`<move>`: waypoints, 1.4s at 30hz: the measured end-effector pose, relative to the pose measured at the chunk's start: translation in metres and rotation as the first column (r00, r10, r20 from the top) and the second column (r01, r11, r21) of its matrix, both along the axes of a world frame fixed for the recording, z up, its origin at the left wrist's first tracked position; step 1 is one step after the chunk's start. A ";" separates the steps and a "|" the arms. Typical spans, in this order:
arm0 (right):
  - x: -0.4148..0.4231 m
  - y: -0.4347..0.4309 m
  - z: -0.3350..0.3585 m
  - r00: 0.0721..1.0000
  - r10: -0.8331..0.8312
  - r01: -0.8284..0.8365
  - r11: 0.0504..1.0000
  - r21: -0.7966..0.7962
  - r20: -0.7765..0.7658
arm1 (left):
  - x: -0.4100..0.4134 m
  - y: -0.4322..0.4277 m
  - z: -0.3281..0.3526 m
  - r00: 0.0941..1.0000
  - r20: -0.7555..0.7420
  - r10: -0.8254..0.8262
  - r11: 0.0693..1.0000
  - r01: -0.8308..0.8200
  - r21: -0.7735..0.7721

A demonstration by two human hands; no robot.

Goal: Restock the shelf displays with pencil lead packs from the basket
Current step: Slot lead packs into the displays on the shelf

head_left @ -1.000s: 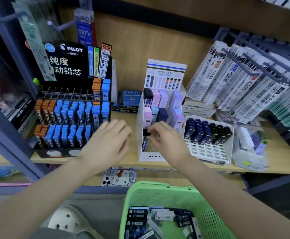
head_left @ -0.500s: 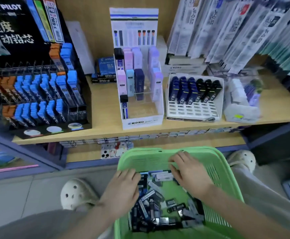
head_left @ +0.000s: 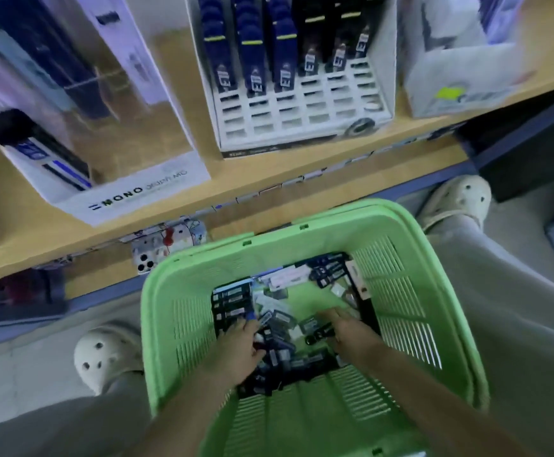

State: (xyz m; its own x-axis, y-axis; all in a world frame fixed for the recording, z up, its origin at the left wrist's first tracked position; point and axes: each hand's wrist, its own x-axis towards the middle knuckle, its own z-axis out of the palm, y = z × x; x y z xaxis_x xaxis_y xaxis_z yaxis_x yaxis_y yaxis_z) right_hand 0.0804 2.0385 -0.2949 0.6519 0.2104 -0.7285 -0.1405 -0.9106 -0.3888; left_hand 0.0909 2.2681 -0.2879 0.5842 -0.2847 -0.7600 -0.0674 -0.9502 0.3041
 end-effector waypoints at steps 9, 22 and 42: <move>0.006 0.004 -0.044 0.993 0.115 -0.115 0.993 -0.003 0.000 | -0.006 -0.011 -0.041 0.931 -0.102 0.352 0.935 -0.355 -0.010; 0.017 0.001 -0.071 0.984 0.167 -0.157 0.977 -0.142 0.059 | -0.006 -0.031 -0.048 0.696 -0.136 0.705 0.688 -0.718 -0.104; 0.014 0.061 0.015 0.926 -0.377 0.339 0.831 0.441 0.000 | 0.007 -0.039 0.037 0.243 -0.276 0.930 0.155 -0.940 -0.305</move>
